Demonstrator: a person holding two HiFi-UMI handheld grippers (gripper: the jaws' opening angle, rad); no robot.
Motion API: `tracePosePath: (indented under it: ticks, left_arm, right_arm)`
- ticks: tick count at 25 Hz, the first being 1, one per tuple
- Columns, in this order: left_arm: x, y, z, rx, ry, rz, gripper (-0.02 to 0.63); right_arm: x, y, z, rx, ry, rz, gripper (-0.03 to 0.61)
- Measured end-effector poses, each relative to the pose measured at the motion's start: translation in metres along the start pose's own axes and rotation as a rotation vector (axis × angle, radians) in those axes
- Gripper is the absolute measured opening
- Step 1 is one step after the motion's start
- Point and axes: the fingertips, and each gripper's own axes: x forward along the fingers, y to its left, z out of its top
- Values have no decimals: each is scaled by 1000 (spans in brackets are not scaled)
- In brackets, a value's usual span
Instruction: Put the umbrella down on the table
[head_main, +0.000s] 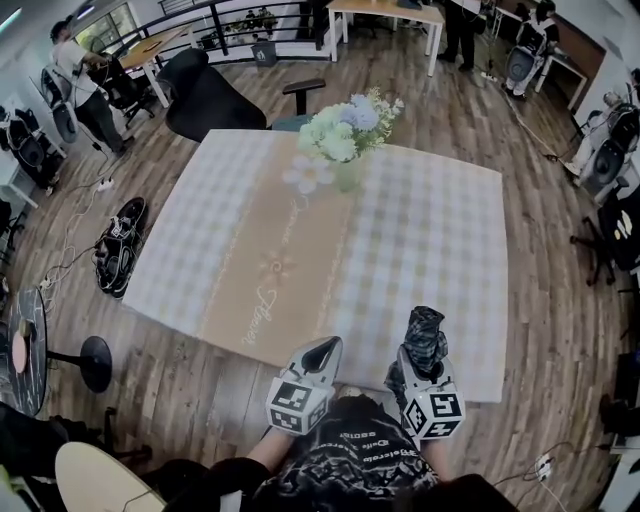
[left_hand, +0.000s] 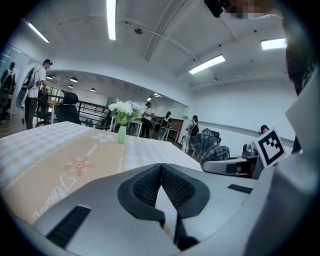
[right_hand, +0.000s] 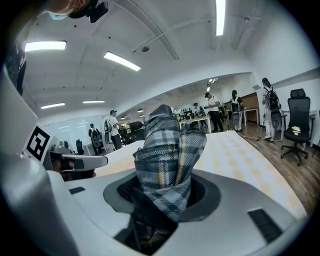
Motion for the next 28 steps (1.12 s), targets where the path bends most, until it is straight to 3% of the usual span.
tracePosePath:
  ticks: [6, 9, 19, 23, 28]
  left_arm:
    - [-73, 26, -34, 8, -4, -30, 18]
    - [-83, 41, -41, 19, -6, -37, 18]
    - [-72, 68, -29, 36, 1, -65, 18]
    - [-76, 80, -30, 44, -1, -64, 18]
    - [-86, 95, -29, 43, -5, -55, 18]
  right_arm:
    - [-23, 71, -39, -3, -14, -31, 189]
    - [-19, 87, -49, 14, -25, -46, 189]
    - [11, 94, -29, -18, -9, -96, 190]
    - [34, 97, -11, 0, -8, -61, 189]
    - [67, 99, 9, -75, 26, -66, 190]
